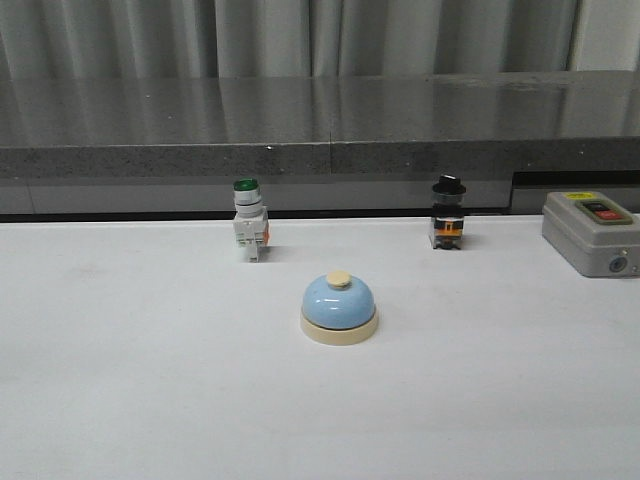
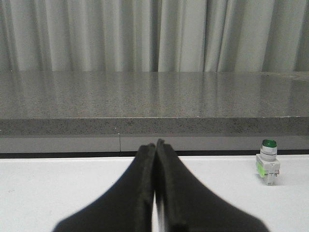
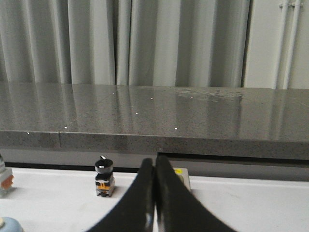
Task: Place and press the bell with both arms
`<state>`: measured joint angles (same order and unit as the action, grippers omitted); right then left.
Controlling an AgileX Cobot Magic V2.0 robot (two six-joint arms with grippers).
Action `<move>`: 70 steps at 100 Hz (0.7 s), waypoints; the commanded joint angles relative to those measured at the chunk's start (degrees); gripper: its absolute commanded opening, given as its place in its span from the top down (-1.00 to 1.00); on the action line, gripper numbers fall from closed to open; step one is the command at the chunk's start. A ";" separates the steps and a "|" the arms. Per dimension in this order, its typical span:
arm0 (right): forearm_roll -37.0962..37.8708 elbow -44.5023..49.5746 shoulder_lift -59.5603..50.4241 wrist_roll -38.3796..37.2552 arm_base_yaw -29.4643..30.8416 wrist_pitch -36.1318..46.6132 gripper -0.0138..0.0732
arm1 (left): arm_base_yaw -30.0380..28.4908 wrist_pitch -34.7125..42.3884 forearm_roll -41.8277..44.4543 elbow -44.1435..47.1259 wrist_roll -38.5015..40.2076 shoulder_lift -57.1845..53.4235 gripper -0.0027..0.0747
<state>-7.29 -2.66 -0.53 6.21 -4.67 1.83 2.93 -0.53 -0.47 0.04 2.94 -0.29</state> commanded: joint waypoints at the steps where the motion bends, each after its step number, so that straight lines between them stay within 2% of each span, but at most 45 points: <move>1: -2.55 -6.90 2.13 0.09 0.42 -3.17 0.82 | -0.07 4.81 0.05 2.43 0.61 -1.72 0.98; 19: -2.79 -20.43 12.07 0.09 0.42 -20.68 0.82 | -0.07 4.81 0.05 2.43 0.61 -1.72 0.98; 40: -2.79 -33.04 23.98 0.09 0.42 -32.53 0.82 | -0.07 4.81 0.05 2.43 0.61 -1.72 0.98; 49: -4.23 -35.87 27.46 0.09 0.42 -34.64 0.82 | -0.07 4.81 0.05 2.43 0.61 -1.72 0.98; 70: -10.05 -36.39 31.93 0.09 0.42 -31.56 0.82 | -0.07 4.81 0.05 2.43 0.61 -1.72 0.98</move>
<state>-13.38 -36.98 29.46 6.21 -4.67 -34.56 2.93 -0.42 -0.47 0.04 2.94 -0.29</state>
